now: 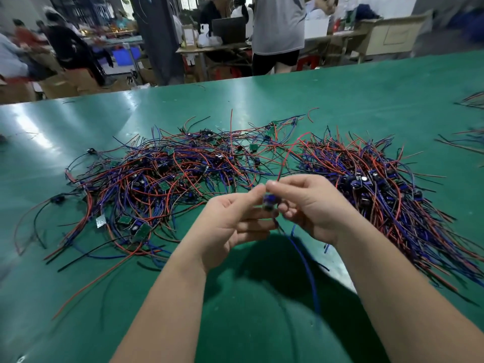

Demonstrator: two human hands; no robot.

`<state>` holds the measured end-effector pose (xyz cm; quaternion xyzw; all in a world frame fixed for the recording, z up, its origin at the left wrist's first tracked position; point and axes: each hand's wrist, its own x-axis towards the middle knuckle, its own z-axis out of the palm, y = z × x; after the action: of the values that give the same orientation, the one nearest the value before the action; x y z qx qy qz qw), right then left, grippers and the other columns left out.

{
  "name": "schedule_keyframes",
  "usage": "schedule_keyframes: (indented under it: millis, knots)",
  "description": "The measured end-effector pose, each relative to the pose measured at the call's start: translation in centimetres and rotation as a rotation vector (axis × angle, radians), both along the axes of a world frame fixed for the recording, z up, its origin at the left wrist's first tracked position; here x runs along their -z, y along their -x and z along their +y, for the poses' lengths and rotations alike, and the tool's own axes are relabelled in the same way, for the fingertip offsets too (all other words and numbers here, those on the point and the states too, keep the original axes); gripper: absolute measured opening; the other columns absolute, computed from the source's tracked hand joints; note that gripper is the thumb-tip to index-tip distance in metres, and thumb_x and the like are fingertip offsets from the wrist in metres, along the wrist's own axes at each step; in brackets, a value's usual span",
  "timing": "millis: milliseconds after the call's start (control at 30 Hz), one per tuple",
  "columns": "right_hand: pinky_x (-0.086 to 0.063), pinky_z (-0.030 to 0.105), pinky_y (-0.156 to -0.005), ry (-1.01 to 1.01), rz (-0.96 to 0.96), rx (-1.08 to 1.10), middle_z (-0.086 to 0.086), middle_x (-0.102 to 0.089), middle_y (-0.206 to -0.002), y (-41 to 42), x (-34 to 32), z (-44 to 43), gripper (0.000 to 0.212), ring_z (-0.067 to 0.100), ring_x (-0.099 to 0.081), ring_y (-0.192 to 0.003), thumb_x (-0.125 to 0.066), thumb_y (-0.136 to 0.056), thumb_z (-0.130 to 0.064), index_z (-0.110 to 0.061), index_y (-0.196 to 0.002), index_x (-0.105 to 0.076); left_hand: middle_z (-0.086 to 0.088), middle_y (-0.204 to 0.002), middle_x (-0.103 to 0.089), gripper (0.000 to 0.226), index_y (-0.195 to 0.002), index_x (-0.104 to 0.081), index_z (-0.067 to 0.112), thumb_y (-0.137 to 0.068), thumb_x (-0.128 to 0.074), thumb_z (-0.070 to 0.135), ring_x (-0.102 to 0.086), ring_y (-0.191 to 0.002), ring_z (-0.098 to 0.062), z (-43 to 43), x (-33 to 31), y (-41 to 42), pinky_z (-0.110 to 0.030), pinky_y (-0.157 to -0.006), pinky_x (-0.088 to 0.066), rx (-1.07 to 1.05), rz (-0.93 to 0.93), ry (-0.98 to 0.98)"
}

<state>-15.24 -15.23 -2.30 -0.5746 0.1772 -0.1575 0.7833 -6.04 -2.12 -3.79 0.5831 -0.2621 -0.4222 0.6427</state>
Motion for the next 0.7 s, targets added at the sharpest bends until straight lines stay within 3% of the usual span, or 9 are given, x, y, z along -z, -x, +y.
schedule_keyframes:
  millis: [67, 200, 367, 533, 633, 700]
  knots:
    - [-0.039, 0.015, -0.037, 0.134, 0.048, 0.026, -0.001, -0.058, -0.048, -0.2, 0.5, 0.3, 0.012, 0.005, -0.048, -0.038, -0.070, -0.078, -0.008, -0.004, -0.068, -0.064, -0.011, -0.080, -0.074, 0.035, -0.078, -0.075, 0.009, -0.059, -0.076, 0.039, -0.070, -0.063, -0.015, -0.2, 0.2, 0.7, -0.026, -0.056, -0.057, -0.069, -0.078, 0.004]
    - [-0.037, 0.017, -0.038, 0.281, 0.077, 0.124, -0.002, -0.055, -0.043, -0.3, 0.8, 0.2, 0.021, 0.006, -0.048, -0.037, -0.071, -0.080, -0.008, -0.006, -0.062, -0.062, -0.006, -0.070, -0.072, 0.020, -0.069, -0.074, 0.011, -0.062, -0.073, 0.030, -0.065, -0.055, -0.009, -0.4, 0.5, 0.9, -0.020, -0.051, -0.052, -0.090, -0.079, -0.038]
    - [-0.040, 0.014, -0.038, 0.079, -0.013, 0.438, -0.006, -0.055, -0.044, 0.0, 0.1, -1.4, 0.019, 0.003, -0.049, -0.038, -0.072, -0.080, -0.009, -0.009, -0.066, -0.060, -0.009, -0.074, -0.072, 0.019, -0.064, -0.073, 0.013, -0.060, -0.077, 0.031, -0.069, -0.062, -0.014, 0.2, 0.1, 1.0, -0.024, -0.058, -0.056, 0.192, -0.058, -0.164]
    - [-0.044, 0.014, -0.042, -0.120, -0.119, 0.566, -0.003, -0.060, -0.048, 0.2, 0.1, -1.7, 0.016, 0.006, -0.056, -0.042, -0.073, -0.078, -0.001, -0.007, -0.070, -0.060, -0.007, -0.075, -0.072, 0.011, -0.067, -0.072, 0.015, -0.067, -0.077, 0.025, -0.069, -0.064, -0.015, 0.9, 0.1, 0.7, -0.021, -0.058, -0.054, 0.364, -0.045, -0.236]
    - [-0.048, 0.014, -0.050, -0.198, -0.233, 0.647, 0.000, -0.062, -0.054, 0.0, 0.1, -2.0, 0.012, 0.008, -0.060, -0.048, -0.067, -0.082, 0.003, -0.005, -0.074, -0.063, -0.007, -0.075, -0.073, 0.015, -0.067, -0.073, 0.014, -0.063, -0.078, 0.027, -0.069, -0.063, -0.014, 1.4, 0.1, -0.1, -0.021, -0.057, -0.054, 0.329, -0.030, -0.239]
    - [-0.051, 0.016, -0.059, -0.184, -0.298, 0.696, 0.000, -0.065, -0.066, -0.1, 0.1, -2.4, 0.008, 0.011, -0.064, -0.060, -0.061, -0.088, 0.002, -0.006, -0.088, -0.062, -0.009, -0.075, -0.073, 0.020, -0.066, -0.074, 0.014, -0.057, -0.079, 0.032, -0.069, -0.062, -0.014, 1.4, 0.2, -0.6, -0.021, -0.056, -0.054, 0.218, -0.018, -0.231]
